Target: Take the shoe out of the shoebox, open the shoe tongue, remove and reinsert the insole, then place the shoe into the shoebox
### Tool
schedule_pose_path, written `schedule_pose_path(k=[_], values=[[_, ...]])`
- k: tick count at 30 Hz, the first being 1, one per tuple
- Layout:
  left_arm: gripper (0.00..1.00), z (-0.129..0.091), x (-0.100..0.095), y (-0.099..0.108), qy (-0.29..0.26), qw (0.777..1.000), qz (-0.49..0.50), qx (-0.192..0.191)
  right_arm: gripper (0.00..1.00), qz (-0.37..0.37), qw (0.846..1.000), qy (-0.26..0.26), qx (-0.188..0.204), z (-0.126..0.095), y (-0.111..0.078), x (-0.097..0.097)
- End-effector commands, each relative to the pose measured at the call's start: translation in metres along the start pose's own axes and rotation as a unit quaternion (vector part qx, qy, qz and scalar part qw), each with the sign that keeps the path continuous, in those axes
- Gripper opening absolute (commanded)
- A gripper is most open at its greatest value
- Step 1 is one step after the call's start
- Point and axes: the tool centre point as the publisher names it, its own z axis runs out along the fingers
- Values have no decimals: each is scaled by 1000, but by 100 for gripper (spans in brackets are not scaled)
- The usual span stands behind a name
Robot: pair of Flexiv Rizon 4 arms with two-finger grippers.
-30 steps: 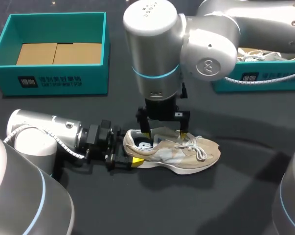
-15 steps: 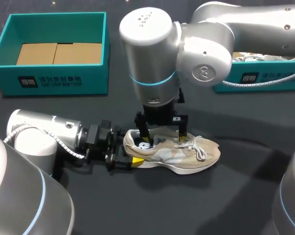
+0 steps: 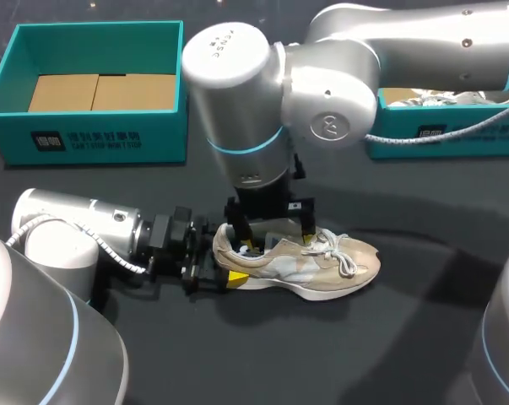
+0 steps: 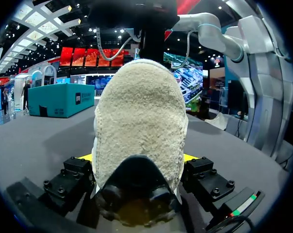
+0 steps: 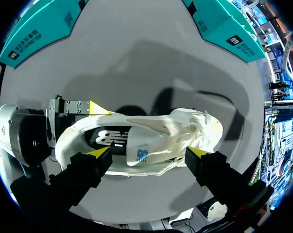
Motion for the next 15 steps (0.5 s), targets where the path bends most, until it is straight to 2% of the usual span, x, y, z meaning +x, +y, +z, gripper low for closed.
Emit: schedule_pose_path(k=[1, 15], values=[[0, -1, 0, 2, 0, 1000, 0, 0, 100, 89, 996, -19, -7, 3, -5, 8], [0, -1, 0, 2, 0, 1000, 0, 0, 100, 106, 994, -34, -11, 15, -1, 3]])
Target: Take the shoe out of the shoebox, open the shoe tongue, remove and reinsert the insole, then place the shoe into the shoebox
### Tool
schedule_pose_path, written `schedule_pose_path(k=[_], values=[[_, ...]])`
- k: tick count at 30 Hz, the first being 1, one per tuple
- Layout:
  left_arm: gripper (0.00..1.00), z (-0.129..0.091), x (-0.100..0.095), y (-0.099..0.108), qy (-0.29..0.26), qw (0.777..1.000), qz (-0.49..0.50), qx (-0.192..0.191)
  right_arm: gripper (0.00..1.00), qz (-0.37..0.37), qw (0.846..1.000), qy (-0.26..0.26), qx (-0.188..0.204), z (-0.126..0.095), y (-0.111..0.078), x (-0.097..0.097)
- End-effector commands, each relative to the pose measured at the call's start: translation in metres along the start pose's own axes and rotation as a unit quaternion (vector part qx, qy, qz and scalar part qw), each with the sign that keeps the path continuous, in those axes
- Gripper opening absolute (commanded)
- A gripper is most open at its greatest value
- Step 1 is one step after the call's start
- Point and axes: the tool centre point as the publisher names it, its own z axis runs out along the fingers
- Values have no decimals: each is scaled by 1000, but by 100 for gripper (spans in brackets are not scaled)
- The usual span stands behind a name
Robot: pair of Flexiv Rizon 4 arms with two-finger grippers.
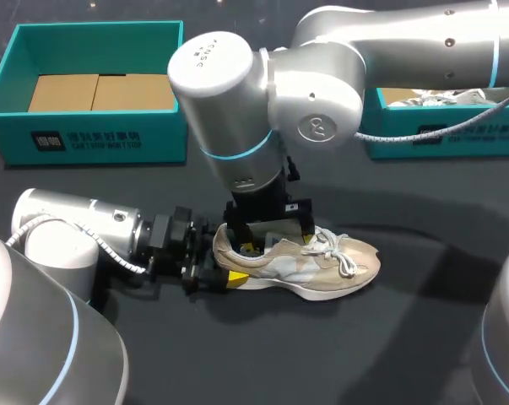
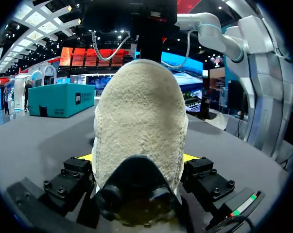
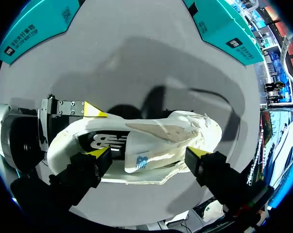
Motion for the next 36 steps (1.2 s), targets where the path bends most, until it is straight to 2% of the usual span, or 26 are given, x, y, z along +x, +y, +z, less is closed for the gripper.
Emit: schedule_pose_path(k=[1, 12, 16, 17, 18, 19, 20, 36], values=[[0, -1, 0, 2, 0, 1000, 0, 0, 100, 115, 993, -8, -7, 4, -4, 4], [0, -1, 0, 2, 0, 1000, 0, 0, 99, 133, 991, -16, -9, 12, 3, -4], [0, -1, 0, 2, 0, 1000, 0, 0, 87, 139, 990, -12, -9, 14, 3, -6], [0, -1, 0, 2, 0, 1000, 0, 0, 75, 140, 990, -11, -9, 14, 3, -6], [0, -1, 0, 2, 0, 1000, 0, 0, 69, 141, 990, -11, -9, 15, 3, -6], [0, -1, 0, 2, 0, 1000, 0, 0, 57, 141, 990, -11, -10, 14, 3, -7], [0, -1, 0, 2, 0, 1000, 0, 0, 50, 142, 990, -10, -10, 14, 2, -7], [0, -1, 0, 2, 0, 1000, 0, 0, 44, 153, 988, -25, -20, -1, -3, -11]])
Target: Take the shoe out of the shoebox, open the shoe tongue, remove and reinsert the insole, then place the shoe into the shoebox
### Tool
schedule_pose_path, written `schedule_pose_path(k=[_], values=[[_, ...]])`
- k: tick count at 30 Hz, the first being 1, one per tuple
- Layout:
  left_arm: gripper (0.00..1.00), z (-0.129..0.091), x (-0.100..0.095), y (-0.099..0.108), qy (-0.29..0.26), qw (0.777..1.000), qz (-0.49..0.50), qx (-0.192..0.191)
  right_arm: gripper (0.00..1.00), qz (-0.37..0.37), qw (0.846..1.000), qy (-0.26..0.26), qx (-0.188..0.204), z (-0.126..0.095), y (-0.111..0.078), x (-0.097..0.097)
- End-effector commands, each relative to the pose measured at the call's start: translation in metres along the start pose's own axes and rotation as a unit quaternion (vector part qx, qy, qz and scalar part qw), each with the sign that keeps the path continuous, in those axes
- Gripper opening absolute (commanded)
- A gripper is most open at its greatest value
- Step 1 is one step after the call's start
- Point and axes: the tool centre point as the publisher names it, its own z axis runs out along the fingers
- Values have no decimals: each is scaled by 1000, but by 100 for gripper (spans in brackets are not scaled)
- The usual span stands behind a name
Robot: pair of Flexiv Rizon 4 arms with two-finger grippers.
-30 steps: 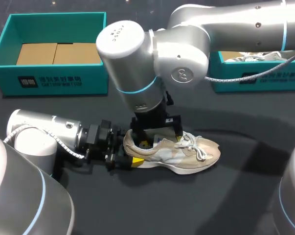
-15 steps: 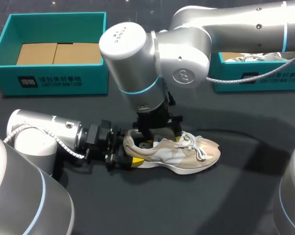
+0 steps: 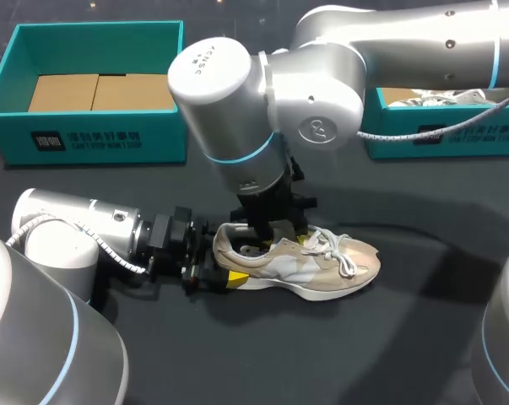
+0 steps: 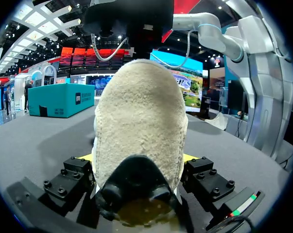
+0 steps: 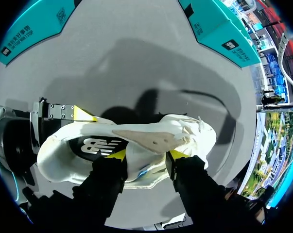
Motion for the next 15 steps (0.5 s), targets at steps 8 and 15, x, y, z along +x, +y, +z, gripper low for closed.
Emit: schedule_pose_path(k=[8, 15], values=[[0, -1, 0, 2, 0, 1000, 0, 0, 35, 159, 987, -12, -5, -11, -6, -1], [0, -1, 0, 2, 0, 1000, 0, 0, 0, 166, 986, -11, 9, -17, -4, -7]])
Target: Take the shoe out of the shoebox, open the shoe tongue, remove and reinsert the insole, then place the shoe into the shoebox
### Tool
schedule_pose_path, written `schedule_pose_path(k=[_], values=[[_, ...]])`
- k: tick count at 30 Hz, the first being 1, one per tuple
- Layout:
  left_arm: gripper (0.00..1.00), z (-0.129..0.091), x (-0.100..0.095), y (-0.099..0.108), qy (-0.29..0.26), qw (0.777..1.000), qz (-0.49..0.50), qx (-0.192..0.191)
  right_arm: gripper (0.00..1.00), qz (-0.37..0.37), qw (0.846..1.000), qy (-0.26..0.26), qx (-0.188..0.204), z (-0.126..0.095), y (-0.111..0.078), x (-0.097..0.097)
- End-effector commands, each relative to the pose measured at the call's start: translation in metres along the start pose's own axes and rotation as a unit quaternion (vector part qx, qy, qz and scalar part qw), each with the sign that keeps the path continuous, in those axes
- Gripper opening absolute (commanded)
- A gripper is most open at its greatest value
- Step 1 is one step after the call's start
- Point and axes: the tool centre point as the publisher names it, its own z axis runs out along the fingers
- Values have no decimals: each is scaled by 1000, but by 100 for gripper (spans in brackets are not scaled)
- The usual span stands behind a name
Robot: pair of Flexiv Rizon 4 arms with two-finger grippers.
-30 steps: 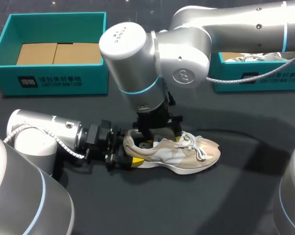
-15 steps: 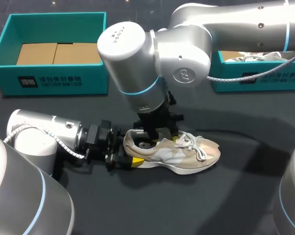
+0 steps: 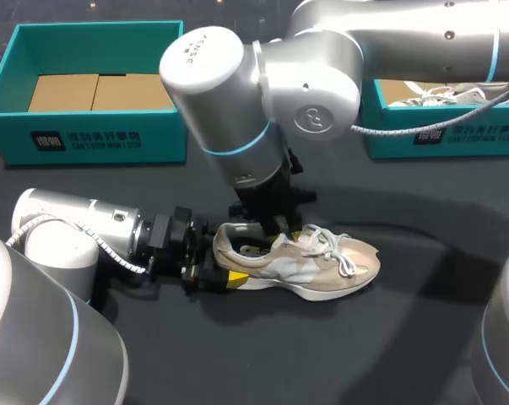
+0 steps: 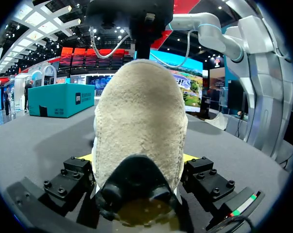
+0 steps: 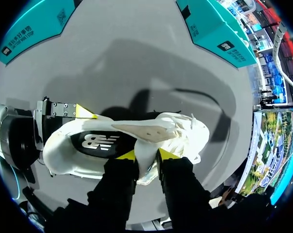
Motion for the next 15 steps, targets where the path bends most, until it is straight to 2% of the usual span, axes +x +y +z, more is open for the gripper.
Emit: schedule_pose_path(k=[1, 7, 11, 13, 15], values=[[0, -1, 0, 2, 0, 1000, 0, 0, 0, 165, 986, 0, 3, -4, -3, -4], [0, -1, 0, 2, 0, 1000, 0, 0, 0, 150, 988, -6, 19, -17, 0, -18], [0, -1, 0, 2, 0, 1000, 0, 0, 0, 127, 992, 12, 10, -26, 1, -36], [0, -1, 0, 2, 0, 1000, 0, 0, 0, 166, 986, 7, 30, -26, 2, -46], [0, -1, 0, 2, 0, 1000, 0, 0, 0, 166, 986, 7, 30, -26, 2, -46]])
